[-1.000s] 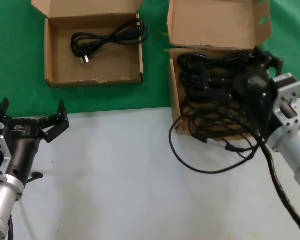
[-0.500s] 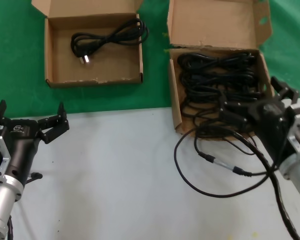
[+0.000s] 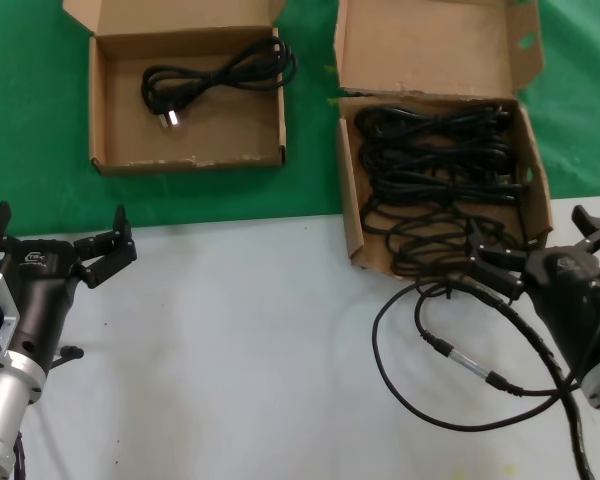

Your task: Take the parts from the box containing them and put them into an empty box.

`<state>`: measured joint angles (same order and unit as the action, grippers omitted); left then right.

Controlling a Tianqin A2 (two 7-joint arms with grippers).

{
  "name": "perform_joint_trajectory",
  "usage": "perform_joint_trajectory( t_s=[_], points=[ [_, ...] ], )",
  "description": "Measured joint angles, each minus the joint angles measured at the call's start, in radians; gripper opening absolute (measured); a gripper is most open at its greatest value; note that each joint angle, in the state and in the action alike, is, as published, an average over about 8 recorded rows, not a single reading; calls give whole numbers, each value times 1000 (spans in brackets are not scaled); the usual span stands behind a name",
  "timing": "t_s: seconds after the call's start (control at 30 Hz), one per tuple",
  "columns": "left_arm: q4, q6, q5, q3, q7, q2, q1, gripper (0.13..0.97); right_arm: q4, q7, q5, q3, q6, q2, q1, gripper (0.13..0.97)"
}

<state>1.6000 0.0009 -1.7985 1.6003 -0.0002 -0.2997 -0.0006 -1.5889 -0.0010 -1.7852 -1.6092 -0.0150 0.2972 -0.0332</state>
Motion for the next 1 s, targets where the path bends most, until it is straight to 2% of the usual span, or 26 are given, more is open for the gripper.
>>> perform_joint_trajectory(
  t_s=[1.0],
  points=[
    [0,0,0,0,0,0,0,966,-3,0,-4,2,4,1,9,966]
  ],
)
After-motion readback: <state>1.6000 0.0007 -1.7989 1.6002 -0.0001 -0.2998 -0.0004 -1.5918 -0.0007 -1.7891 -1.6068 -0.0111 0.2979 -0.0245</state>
